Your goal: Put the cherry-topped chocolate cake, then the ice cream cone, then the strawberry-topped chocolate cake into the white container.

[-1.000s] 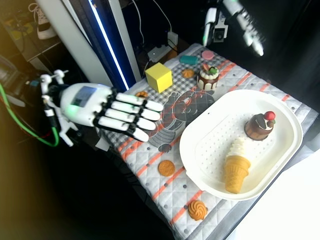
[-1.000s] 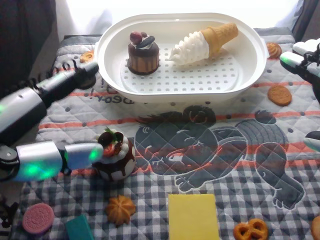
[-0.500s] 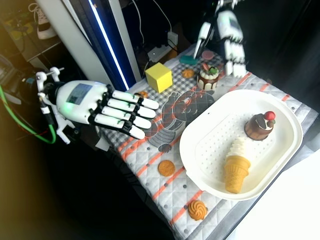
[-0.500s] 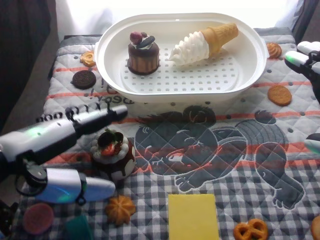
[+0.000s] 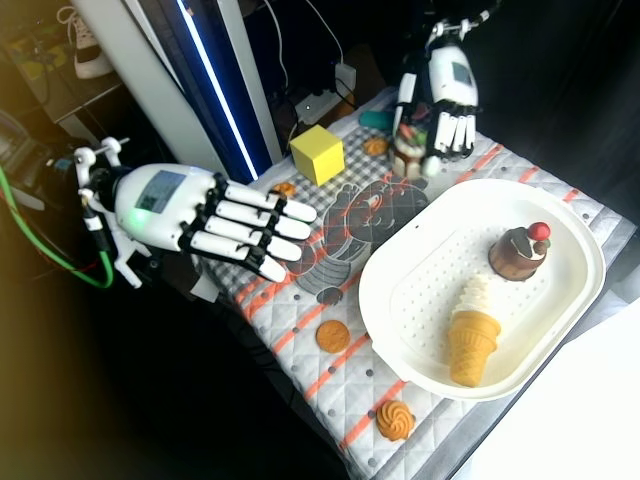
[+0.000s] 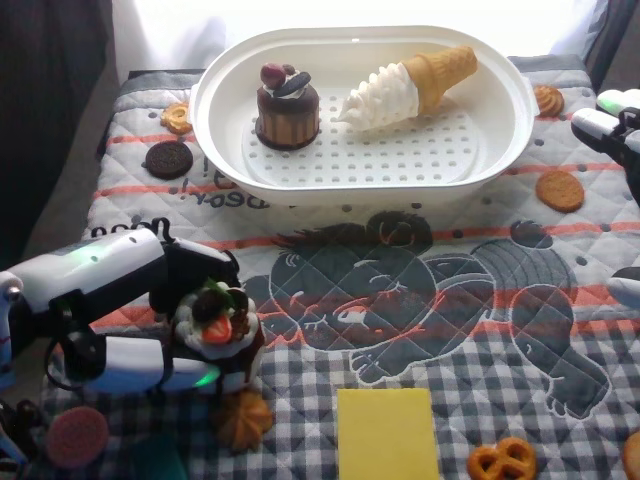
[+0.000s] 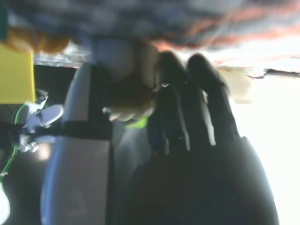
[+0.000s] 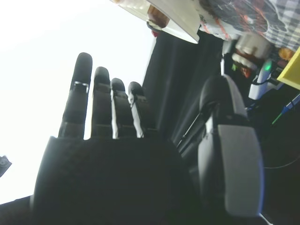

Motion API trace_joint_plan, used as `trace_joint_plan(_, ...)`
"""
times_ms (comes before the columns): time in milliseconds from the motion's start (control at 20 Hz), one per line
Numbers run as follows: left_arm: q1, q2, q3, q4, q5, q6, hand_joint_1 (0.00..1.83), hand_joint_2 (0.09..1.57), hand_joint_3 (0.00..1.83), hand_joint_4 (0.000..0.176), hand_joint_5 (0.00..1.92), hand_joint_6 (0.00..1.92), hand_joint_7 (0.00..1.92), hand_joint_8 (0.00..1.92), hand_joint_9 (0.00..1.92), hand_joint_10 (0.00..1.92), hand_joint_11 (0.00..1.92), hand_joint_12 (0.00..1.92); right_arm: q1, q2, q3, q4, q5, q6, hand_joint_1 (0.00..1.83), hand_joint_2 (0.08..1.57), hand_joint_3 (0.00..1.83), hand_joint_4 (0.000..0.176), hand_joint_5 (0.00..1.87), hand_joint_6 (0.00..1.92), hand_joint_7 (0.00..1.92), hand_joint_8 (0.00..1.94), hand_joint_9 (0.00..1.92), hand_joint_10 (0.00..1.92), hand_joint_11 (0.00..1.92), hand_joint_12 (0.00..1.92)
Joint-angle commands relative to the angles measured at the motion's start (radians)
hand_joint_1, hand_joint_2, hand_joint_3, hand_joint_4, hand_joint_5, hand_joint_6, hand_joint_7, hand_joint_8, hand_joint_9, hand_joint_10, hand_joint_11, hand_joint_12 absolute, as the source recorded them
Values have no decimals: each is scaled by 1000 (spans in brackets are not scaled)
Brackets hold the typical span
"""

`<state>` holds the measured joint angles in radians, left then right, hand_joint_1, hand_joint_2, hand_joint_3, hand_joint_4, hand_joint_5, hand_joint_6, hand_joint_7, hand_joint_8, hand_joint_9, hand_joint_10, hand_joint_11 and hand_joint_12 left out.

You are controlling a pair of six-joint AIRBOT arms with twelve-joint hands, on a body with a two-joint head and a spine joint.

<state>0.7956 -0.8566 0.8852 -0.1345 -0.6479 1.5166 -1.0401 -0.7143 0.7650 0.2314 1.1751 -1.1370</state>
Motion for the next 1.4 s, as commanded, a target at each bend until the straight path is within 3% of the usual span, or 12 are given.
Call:
trace_joint_plan(0, -17, 16, -1, -1, -173, -8, 1201, 1224, 1, 0, 717, 1209, 851, 1429, 573, 1585, 342, 1921, 0, 2, 3, -2, 127, 5, 393, 1240, 3, 0, 0, 0, 0, 0, 89, 13, 0, 817)
trace_joint_plan(350, -99, -1, 25, -45, -329, 8, 1222, 1216, 2, 0, 774, 1078, 830, 1523, 923, 1807, 1005, 1921, -6, 1, 2, 3, 137, 14, 417, 1261, 1, 0, 0, 0, 8, 3, 127, 30, 0, 822)
trace_joint_plan(500, -199, -83, 114, -90, -259, 15, 1184, 1215, 1, 0, 751, 1208, 843, 1387, 669, 1414, 458, 1866, -13, -2, 2, 3, 140, 20, 393, 1267, 4, 0, 0, 0, 0, 0, 129, 33, 0, 886)
trace_joint_plan(650, -337, -160, 202, -114, -124, 83, 1151, 1228, 1, 29, 761, 1322, 778, 1330, 632, 1153, 396, 1749, -19, -3, 3, 3, 142, 22, 426, 1270, 3, 0, 0, 0, 0, 0, 130, 34, 0, 899)
trace_joint_plan(750, -397, -220, 253, -177, -61, 197, 1149, 1234, 1, 26, 770, 1297, 747, 1389, 595, 1229, 413, 1776, -25, -8, 6, 4, 141, 29, 437, 1280, 4, 0, 0, 0, 0, 0, 118, 32, 0, 944)
trace_joint_plan(900, -442, -290, 340, -223, 22, 203, 1298, 1226, 2, 0, 767, 1306, 750, 1353, 651, 1489, 420, 1804, -32, -7, 6, 4, 141, 39, 487, 1279, 1, 0, 0, 0, 7, 3, 96, 27, 0, 880)
trace_joint_plan(1000, -451, -331, 388, -251, 59, 203, 1156, 1243, 4, 0, 774, 1278, 707, 1482, 531, 1488, 363, 1913, -34, -7, 6, 4, 141, 39, 546, 1288, 1, 0, 0, 0, 18, 2, 107, 36, 0, 827)
trace_joint_plan(1100, -451, -363, 424, -268, 94, 203, 1160, 1282, 5, 0, 572, 1430, 773, 1493, 340, 1421, 14, 1921, -34, -8, 6, 4, 141, 40, 582, 1281, 0, 0, 0, 0, 2, 0, 86, 30, 0, 686)
trace_joint_plan(1150, -447, -371, 432, -274, 101, 203, 1250, 1291, 1, 0, 342, 994, 651, 1537, 307, 1270, 28, 1875, -35, -8, 6, 4, 142, 42, 641, 1274, 0, 0, 0, 0, 0, 0, 80, 28, 0, 661)
trace_joint_plan(1200, -444, -376, 438, -280, 108, 203, 1175, 1247, 0, 0, 297, 716, 425, 979, 301, 1113, 92, 1779, -36, -8, 6, 4, 142, 43, 666, 1277, 0, 0, 0, 0, 0, 0, 76, 27, 0, 580)
trace_joint_plan(1250, -436, -384, 447, -291, 119, 203, 1053, 1224, 0, 47, 201, 521, 306, 544, 154, 894, 18, 1638, -36, -8, 6, 4, 143, 44, 692, 1282, 0, 0, 0, 0, 26, 6, 91, 34, 0, 617)
trace_joint_plan(1350, -427, -390, 454, -300, 125, 203, 898, 1192, 0, 99, 94, 273, 201, 114, 16, 585, 0, 1372, -36, -8, 6, 4, 146, 44, 721, 1286, 1, 0, 0, 0, 30, 2, 97, 41, 0, 609)
